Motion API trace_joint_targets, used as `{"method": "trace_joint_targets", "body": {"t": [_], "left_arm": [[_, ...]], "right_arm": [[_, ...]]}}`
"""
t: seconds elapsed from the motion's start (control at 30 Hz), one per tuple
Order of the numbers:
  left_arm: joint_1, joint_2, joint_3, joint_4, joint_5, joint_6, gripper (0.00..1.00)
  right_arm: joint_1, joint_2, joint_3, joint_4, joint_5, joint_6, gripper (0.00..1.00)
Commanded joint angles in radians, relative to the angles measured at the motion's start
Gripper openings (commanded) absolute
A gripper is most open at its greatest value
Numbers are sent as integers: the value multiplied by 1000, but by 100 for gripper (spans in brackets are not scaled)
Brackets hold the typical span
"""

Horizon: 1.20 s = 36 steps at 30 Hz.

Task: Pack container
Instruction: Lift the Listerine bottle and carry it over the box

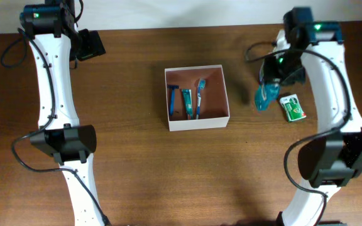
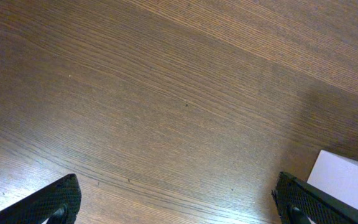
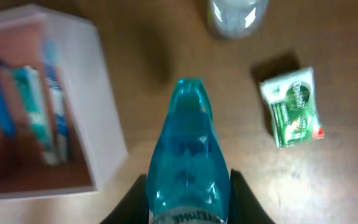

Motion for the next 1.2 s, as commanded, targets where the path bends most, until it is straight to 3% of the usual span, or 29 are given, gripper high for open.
{"method": "trace_joint_targets", "body": {"t": [0.0, 0.27, 0.67, 1.17], "left_arm": [[5, -11, 14, 2, -8, 5, 99], [5, -11, 14, 2, -8, 5, 99], [5, -11, 14, 2, -8, 5, 99], [5, -11, 14, 2, -8, 5, 99]], "right_arm": [[1, -19, 143, -32, -99, 5, 16], [86, -19, 294, -68, -164, 5, 16], [272, -6, 293, -2, -79, 47, 18], [321, 175, 282, 71, -21, 46, 17]]}}
